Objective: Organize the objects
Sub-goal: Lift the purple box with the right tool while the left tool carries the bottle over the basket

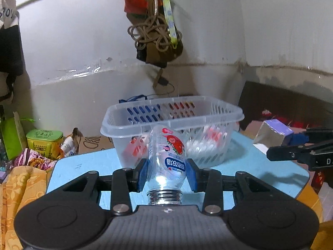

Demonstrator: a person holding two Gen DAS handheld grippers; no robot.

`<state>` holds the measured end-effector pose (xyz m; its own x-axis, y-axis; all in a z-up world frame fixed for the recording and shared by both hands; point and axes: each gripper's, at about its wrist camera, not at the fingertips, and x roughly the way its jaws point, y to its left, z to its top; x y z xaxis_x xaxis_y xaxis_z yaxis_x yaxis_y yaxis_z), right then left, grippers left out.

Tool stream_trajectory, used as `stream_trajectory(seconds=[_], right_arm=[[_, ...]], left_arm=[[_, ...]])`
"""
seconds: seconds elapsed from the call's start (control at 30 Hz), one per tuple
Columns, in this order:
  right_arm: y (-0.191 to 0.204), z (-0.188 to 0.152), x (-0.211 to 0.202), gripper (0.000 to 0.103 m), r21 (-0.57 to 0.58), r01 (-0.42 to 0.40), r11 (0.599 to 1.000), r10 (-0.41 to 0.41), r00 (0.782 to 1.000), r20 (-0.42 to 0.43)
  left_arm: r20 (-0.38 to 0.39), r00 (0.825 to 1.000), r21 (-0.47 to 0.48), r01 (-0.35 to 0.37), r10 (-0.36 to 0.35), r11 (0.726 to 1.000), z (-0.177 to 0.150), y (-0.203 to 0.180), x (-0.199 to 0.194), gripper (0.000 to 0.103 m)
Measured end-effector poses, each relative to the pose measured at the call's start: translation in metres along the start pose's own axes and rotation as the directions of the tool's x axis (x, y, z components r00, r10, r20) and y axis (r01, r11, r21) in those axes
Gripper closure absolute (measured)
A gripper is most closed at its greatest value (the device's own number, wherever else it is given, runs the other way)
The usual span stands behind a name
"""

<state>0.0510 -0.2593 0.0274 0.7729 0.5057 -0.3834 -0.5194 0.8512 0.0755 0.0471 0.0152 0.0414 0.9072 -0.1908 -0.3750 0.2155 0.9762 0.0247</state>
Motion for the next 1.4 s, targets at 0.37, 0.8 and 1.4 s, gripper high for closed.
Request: stream_trajectory(seconds=[0.37, 0.8, 1.4], right_arm=[[-0.002, 0.019, -0.007, 0.047, 0.009, 0.01, 1.0, -0.011, 0.996, 0.092], [-0.008, 0.028, -0.002, 0.047, 0.001, 0.008, 1.0, -0.008, 0.997, 0.083], [-0.01, 0.084, 0.05, 0.047, -0.011, 0.057, 0.998, -0.055, 0.995, 0.088]], left_arm=[[0.062, 0.998, -0.025, 0.009, -0.007, 1.0, 0.011, 0.0, -0.009, 0.06], [0.093, 0.996, -0.047, 0.001, 0.003, 0.999, 0.026, 0.003, -0.011, 0.06], [0.093, 0.996, -0.104, 0.009, 0.001, 0.994, 0.082, 0.013, 0.024, 0.06]])
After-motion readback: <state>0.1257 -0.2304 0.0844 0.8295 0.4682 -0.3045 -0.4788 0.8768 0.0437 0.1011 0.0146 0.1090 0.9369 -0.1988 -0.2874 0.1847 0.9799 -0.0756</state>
